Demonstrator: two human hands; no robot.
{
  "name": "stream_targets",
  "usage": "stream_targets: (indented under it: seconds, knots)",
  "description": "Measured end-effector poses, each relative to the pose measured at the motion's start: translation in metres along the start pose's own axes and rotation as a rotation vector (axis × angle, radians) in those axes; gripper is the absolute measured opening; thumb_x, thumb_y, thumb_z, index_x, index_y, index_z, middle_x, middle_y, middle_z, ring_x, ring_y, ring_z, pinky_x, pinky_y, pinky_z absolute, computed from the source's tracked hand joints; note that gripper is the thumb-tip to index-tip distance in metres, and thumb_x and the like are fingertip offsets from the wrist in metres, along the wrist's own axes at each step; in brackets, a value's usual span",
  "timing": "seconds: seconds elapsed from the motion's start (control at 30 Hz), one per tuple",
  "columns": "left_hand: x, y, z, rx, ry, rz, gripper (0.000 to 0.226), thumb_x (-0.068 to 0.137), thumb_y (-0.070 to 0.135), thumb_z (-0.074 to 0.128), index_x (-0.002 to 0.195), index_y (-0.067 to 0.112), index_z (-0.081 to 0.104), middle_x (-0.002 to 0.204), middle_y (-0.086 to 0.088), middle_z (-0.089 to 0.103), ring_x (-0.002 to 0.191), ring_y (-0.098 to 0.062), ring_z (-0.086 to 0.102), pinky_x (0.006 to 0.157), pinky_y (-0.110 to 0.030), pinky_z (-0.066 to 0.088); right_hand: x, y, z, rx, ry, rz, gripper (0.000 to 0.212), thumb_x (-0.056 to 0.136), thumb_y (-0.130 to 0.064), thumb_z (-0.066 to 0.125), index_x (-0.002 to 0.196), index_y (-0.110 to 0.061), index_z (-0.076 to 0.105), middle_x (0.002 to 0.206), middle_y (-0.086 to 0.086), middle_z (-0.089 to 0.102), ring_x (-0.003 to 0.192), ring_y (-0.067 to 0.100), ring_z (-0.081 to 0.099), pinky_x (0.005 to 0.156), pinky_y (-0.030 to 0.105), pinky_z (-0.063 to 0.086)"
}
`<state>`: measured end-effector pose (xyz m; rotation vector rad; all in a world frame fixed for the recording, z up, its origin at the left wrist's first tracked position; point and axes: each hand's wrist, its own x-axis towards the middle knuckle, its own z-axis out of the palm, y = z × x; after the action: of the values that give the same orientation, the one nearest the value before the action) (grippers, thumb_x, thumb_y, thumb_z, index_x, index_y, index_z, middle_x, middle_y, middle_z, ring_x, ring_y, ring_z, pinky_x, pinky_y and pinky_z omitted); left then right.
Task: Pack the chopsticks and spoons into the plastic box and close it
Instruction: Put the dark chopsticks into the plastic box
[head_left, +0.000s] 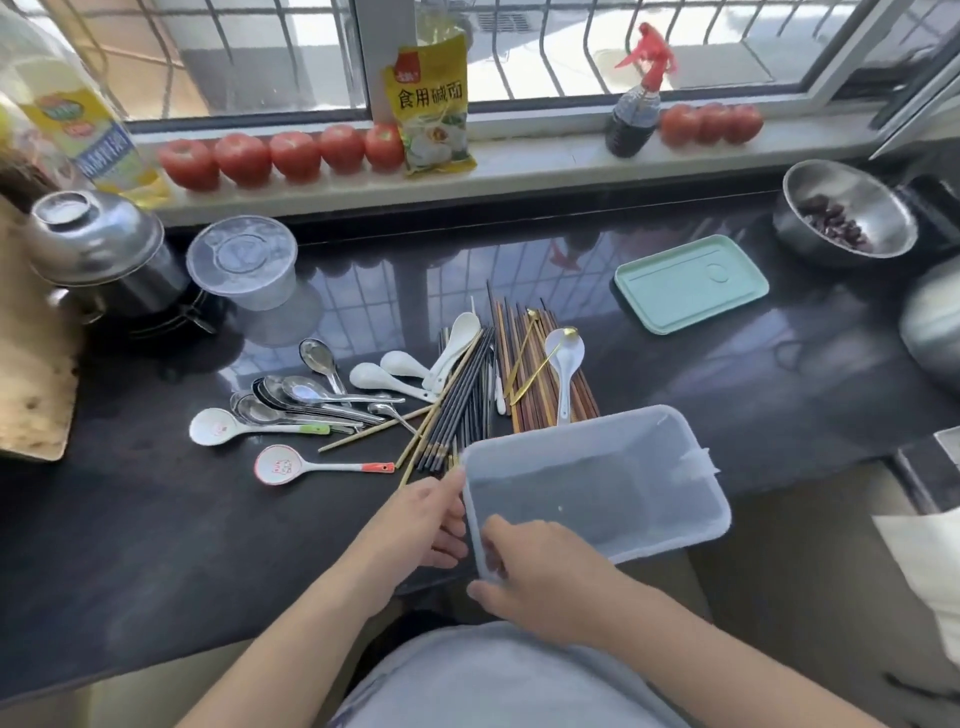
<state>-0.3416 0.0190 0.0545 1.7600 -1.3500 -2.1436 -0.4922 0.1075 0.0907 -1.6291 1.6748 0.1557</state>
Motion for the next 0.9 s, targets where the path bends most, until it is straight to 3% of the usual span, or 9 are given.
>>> stream_targets:
  seconds: [0.1,0.17,0.3,0.37,0.47,0.57,0.67,0.77,0.9]
  knots:
    - [-0.011,-0.009,-0.023,0.302,0.117,0.134,0.029,0.1,0.042,0.057,0.093,0.016,0.067,0.082,-0.006,0.076,0.076,-0.029,0.074,0.075,-0.048,0.064,0.015,-0.028,0.005,0.068,-0.127,-0.1,0.037,0.09,-0.056,0.052,0.109,-0.025,0.056,0.112,0.002,0.067,0.102,0.027,0.061,0.087,0.043,0.05]
    - [-0.02,-0.011,-0.038,0.42,0.15,0.156,0.02,0.098,0.032,0.053,0.092,0.02,0.068,0.085,-0.005,0.075,0.073,-0.027,0.073,0.069,-0.045,0.063,0.018,-0.034,-0.009,0.194,-0.152,-0.19,0.026,0.092,-0.051,0.05,0.1,-0.03,0.062,0.1,-0.005,0.069,0.093,0.019,0.062,0.084,0.041,0.052]
    - [-0.03,-0.02,-0.054,0.383,0.177,0.088,0.023,0.1,0.023,0.051,0.094,0.003,0.061,0.074,-0.011,0.067,0.046,-0.016,0.059,0.045,-0.029,0.051,0.038,-0.01,-0.067,0.633,0.223,-0.015,0.02,0.096,-0.021,0.058,0.08,-0.013,0.067,0.071,-0.001,0.072,0.061,0.011,0.065,0.063,0.031,0.053]
    - [-0.033,-0.026,-0.056,0.37,0.217,0.074,0.028,0.1,0.026,0.054,0.086,0.002,0.053,0.068,-0.005,0.061,0.045,-0.015,0.058,0.046,-0.029,0.051,0.069,0.015,-0.091,0.54,0.393,0.183,0.022,0.094,-0.017,0.054,0.077,-0.009,0.066,0.063,-0.001,0.069,0.056,0.013,0.063,0.06,0.032,0.053]
    - [-0.035,-0.029,-0.055,0.345,0.263,0.064,0.031,0.099,0.034,0.057,0.077,0.016,0.045,0.064,-0.001,0.058,0.048,-0.016,0.061,0.056,-0.04,0.058,0.129,0.039,-0.097,0.253,0.241,0.413,0.02,0.093,-0.019,0.052,0.081,-0.009,0.065,0.08,0.007,0.07,0.074,0.025,0.066,0.068,0.034,0.055]
    - [-0.039,-0.028,-0.052,0.332,0.293,0.067,0.037,0.101,0.041,0.057,0.077,0.017,0.044,0.066,-0.001,0.056,0.052,-0.014,0.058,0.048,-0.029,0.053,0.177,0.05,-0.077,0.288,0.051,0.523,0.01,0.094,-0.013,0.055,0.086,-0.008,0.057,0.081,0.011,0.07,0.07,0.027,0.069,0.065,0.034,0.06]
    - [-0.044,-0.028,-0.051,0.306,0.308,0.059,0.043,0.102,0.049,0.053,0.082,0.011,0.051,0.061,-0.003,0.065,0.051,-0.012,0.062,0.052,-0.024,0.047,0.19,0.049,-0.063,0.294,0.028,0.638,0.014,0.096,-0.01,0.052,0.102,0.003,0.055,0.074,0.016,0.074,0.05,0.024,0.069,0.039,0.023,0.048]
    - [-0.048,-0.033,-0.052,0.266,0.299,0.043,0.043,0.104,0.049,0.051,0.089,0.009,0.057,0.062,-0.003,0.07,0.053,-0.013,0.065,0.058,-0.028,0.047,0.195,0.048,-0.06,0.274,0.055,0.671,0.013,0.095,-0.008,0.058,0.1,0.004,0.058,0.082,0.016,0.074,0.053,0.023,0.069,0.029,0.018,0.038]
    - [-0.047,-0.036,-0.051,0.222,0.308,0.057,0.041,0.104,0.047,0.052,0.087,0.01,0.057,0.061,-0.002,0.068,0.054,-0.014,0.064,0.06,-0.03,0.049,0.195,0.059,-0.06,0.49,0.064,0.653,0.025,0.089,-0.013,0.067,0.107,0.004,0.061,0.074,0.012,0.074,0.062,0.025,0.072,0.06,0.032,0.059]
